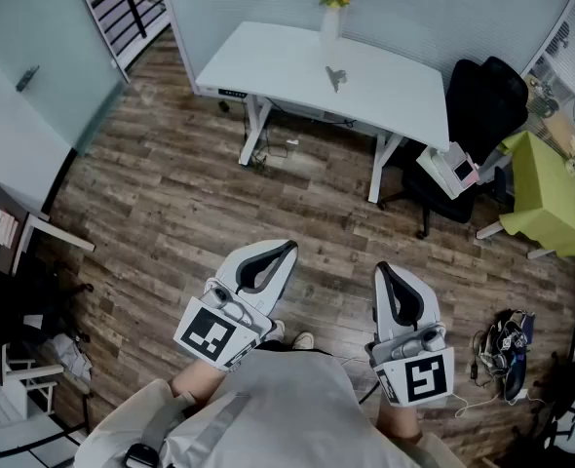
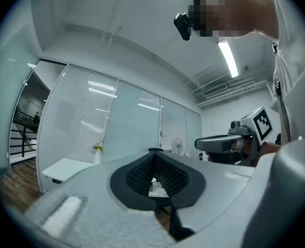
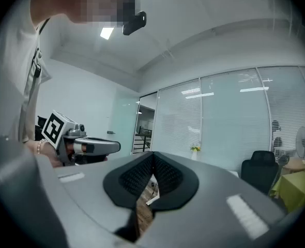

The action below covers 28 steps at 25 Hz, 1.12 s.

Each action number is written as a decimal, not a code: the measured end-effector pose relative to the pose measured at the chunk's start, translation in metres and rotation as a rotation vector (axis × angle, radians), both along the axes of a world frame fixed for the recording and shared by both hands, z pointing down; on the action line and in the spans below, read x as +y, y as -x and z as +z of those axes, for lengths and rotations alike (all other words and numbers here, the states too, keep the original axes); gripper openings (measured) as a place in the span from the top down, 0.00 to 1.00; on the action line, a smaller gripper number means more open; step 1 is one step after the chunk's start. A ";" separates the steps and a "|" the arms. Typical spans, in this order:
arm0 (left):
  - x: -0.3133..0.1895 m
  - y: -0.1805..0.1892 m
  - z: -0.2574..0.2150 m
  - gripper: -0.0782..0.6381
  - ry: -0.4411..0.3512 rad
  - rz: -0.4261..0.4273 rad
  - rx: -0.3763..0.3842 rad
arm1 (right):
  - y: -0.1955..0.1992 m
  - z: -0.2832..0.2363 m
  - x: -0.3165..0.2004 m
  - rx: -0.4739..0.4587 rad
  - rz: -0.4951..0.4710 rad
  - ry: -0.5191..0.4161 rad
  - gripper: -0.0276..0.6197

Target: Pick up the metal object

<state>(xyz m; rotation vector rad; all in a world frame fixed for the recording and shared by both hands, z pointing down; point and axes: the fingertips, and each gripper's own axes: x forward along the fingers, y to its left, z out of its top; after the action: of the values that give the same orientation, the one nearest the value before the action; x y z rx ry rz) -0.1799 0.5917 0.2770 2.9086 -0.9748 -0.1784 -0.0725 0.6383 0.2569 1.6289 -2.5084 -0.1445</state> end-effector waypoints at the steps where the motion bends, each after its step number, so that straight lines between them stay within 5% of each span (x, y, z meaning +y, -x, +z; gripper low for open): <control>1: -0.001 0.001 0.000 0.89 -0.001 -0.001 0.001 | 0.001 0.002 -0.001 0.002 -0.002 0.003 0.95; 18: -0.020 0.065 0.018 0.89 0.021 -0.032 0.005 | 0.053 0.014 -0.024 -0.009 0.013 0.000 0.95; 28: -0.050 0.054 0.024 0.89 0.019 -0.024 0.001 | 0.042 0.022 -0.053 -0.016 0.028 -0.004 0.95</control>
<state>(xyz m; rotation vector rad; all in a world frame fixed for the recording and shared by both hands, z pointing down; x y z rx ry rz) -0.2343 0.5415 0.3006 2.8809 -1.0057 -0.1710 -0.1145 0.5853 0.2787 1.6731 -2.4975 -0.1340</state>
